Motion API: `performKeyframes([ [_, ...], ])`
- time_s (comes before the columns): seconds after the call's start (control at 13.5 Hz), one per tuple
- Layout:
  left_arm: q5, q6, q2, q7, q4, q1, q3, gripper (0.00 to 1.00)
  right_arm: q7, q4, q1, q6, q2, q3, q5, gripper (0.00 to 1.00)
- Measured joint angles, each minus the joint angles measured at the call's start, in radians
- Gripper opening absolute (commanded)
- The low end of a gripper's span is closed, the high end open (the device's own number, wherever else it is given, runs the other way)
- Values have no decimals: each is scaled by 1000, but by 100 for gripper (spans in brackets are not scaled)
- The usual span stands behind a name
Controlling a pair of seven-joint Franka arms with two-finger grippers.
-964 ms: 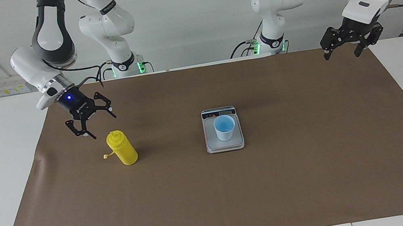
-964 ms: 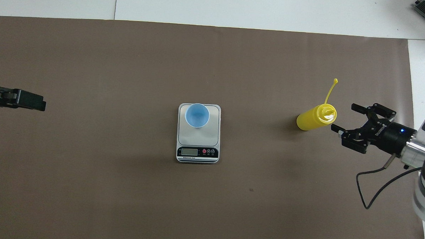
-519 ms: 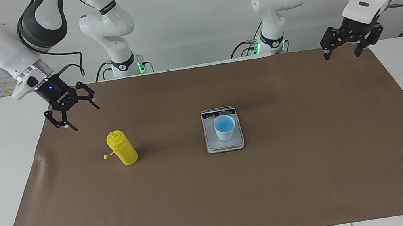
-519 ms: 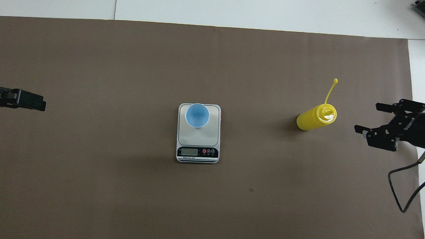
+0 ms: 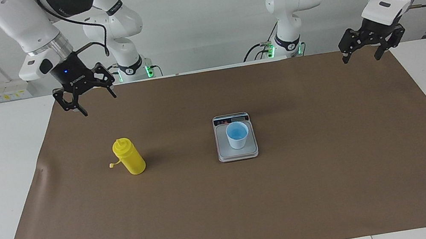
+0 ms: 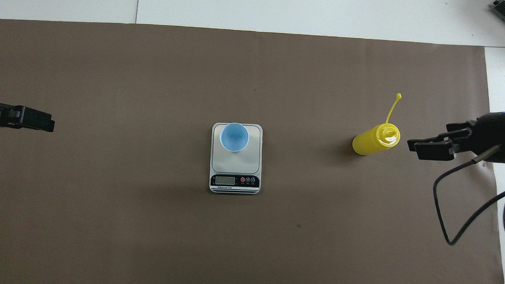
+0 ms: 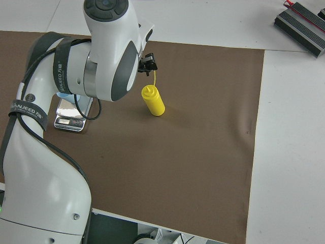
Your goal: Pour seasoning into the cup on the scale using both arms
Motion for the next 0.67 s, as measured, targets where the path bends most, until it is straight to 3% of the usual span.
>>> performKeyframes([
  [0.22,0,0,0,0,0,0,0,100,212,62,82,-43,31,3,-106,100],
  [0.67,0,0,0,0,0,0,0,100,460,210,84,-178,90,-5,-116,100],
])
